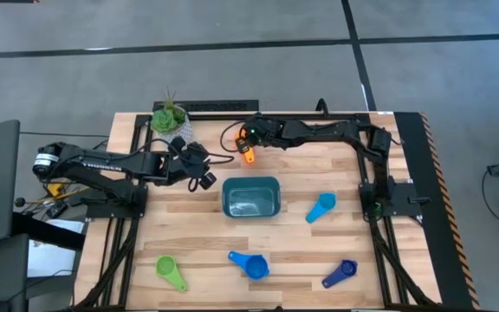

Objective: Nest measuring cups in basket
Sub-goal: Stack the blue measuring cup on top of the red measuring cup

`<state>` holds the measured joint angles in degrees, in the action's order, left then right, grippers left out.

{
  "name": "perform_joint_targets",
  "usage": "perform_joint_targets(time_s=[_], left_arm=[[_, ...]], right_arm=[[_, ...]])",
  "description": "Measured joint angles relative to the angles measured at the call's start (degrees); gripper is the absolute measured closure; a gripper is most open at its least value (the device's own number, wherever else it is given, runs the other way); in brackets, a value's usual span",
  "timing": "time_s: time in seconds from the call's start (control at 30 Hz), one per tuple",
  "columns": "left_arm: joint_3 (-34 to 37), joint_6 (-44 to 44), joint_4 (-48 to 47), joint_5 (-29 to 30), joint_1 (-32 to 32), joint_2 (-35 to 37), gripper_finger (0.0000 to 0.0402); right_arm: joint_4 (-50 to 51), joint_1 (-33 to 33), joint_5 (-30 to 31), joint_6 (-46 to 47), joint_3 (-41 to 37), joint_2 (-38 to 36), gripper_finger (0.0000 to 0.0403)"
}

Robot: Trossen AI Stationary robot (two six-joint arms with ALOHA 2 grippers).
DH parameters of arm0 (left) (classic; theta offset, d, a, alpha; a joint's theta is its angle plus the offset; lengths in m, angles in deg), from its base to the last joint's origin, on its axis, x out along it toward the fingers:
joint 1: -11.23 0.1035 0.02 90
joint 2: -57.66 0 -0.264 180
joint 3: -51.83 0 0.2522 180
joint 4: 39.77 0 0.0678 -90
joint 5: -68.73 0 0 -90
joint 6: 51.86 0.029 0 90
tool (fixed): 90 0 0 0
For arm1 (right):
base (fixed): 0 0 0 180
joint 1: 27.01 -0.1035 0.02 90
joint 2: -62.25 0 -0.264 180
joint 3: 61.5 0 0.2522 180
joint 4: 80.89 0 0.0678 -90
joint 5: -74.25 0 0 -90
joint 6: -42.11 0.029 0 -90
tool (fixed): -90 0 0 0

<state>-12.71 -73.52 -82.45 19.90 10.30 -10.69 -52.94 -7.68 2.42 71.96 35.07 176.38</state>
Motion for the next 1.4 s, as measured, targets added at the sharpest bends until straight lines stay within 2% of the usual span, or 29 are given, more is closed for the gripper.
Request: perform_joint_targets(time_s=[0.17, 0.4, 0.53, 0.7, 0.8, 0.9, 1.07, 1.23, 1.3, 1.4], left_arm=[[0.00, -3.39, -4.97, 0.05, -2.14, 0.35, 0.0273], [0.02, -8.98, -8.78, 1.45, -4.92, 0.65, 0.0273], [0.02, -12.08, -8.93, 1.51, -8.01, -0.21, 0.0273], [0.02, -14.76, -9.07, 3.00, -12.93, -3.40, 0.0273], [0.02, -16.85, -8.87, 4.27, -15.67, -6.11, 0.0273], [0.02, -18.81, -8.40, 4.57, -17.86, -9.01, 0.0273], [0.02, -18.85, -5.51, 4.52, -20.20, -14.75, 0.0273], [0.02, -14.67, 1.11, 2.34, -20.00, -20.81, 0.0273], [0.02, -11.30, 5.67, 0.20, -19.71, -22.90, 0.0273], [0.00, -6.04, 12.51, -2.91, -19.59, -24.42, 0.0273]], right_arm=[[1.39, -5.53, 1.66, -4.66, -0.53, -2.89, 0.0294], [7.62, -15.27, 11.97, -10.23, -0.64, -9.75, 0.0294], [18.05, -19.65, 23.43, -8.51, -0.59, -12.09, 0.0294], [29.80, -22.74, 26.92, -3.91, -0.63, -13.08, 0.0294], [29.91, -24.35, 26.11, -2.87, -3.60, -13.64, 0.0294], [25.99, -25.45, 20.77, -0.65, -9.86, -16.84, 0.0297], [18.77, -27.74, 17.22, 6.61, -22.34, -26.23, 0.0306], [6.69, -32.52, 9.40, 12.85, -31.99, -35.77, 0.0307], [1.22, -34.97, 8.48, 15.03, -34.31, -37.27, 0.0305], [-0.32, -38.67, 8.70, 17.09, -35.04, -37.12, 0.0294]])
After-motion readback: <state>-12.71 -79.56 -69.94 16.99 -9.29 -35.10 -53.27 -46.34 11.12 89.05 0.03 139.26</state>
